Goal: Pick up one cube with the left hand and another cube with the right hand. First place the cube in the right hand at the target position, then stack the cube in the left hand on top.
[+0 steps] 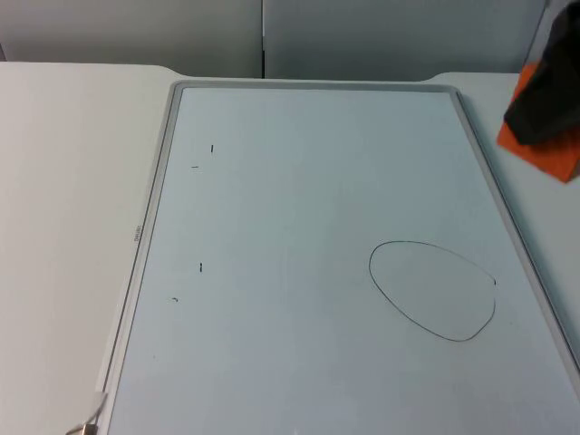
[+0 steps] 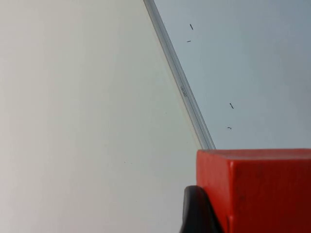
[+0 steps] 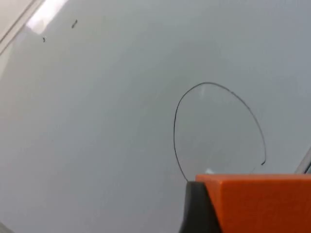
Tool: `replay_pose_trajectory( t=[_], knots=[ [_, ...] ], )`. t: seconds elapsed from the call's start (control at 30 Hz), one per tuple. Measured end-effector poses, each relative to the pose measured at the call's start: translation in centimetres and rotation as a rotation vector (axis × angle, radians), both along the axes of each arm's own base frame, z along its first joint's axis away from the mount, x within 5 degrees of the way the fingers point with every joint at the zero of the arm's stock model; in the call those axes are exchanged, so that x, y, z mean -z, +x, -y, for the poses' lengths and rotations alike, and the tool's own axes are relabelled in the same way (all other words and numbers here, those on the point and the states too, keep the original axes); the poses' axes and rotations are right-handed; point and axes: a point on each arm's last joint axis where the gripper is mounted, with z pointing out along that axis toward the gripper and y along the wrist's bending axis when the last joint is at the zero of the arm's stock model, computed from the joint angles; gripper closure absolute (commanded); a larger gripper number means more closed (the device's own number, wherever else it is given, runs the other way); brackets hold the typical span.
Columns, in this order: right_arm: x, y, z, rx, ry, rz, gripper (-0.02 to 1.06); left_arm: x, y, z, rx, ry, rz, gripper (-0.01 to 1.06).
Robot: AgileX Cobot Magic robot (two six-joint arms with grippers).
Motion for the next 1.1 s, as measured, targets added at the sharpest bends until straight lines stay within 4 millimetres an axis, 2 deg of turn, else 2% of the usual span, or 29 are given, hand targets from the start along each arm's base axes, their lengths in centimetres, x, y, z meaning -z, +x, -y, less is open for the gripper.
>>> replay_pose_trajectory(
  t=[0.13, 0.33, 0.5, 0.53, 0.67, 0.7, 0.8, 0.97, 1.1],
  knots=[
    [3.1, -0.5, 0.3, 0.045, 0.023, -0.003, 1.05, 0.0, 0.0, 0.0, 0.000, 0.000, 0.000, 1.05],
    [5.4, 0.2, 0.1, 0.057, 0.009, -0.012, 1.05, 0.0, 0.0, 0.0, 0.000, 0.000, 0.000, 1.05],
    [8.4, 2.2, -0.7, 0.090, -0.021, -0.016, 1.05, 0.0, 0.0, 0.0, 0.000, 0.000, 0.000, 1.05],
    [8.4, 2.2, -0.7, 0.090, -0.021, -0.016, 1.05, 0.0, 0.0, 0.0, 0.000, 0.000, 0.000, 1.05],
    [11.5, 3.7, -1.5, 0.103, -0.022, -0.031, 1.05, 0.0, 0.0, 0.0, 0.001, -0.002, 0.000, 1.05],
    [11.5, 3.7, -1.5, 0.103, -0.022, -0.031, 1.05, 0.0, 0.0, 0.0, 0.001, -0.002, 0.000, 1.05],
    [13.6, 4.6, -2.1, 0.111, -0.004, -0.018, 1.05, 0.0, 0.0, 0.0, 0.001, -0.002, 0.000, 1.05],
    [16.0, 5.1, -2.4, 0.115, -0.021, -0.050, 1.05, 0.0, 0.0, 0.0, 0.001, -0.002, 0.000, 1.05],
    [17.1, 5.4, -2.5, 0.111, -0.022, -0.049, 1.05, 0.0, 0.0, 0.0, 0.001, -0.002, 0.000, 1.05]
  ],
)
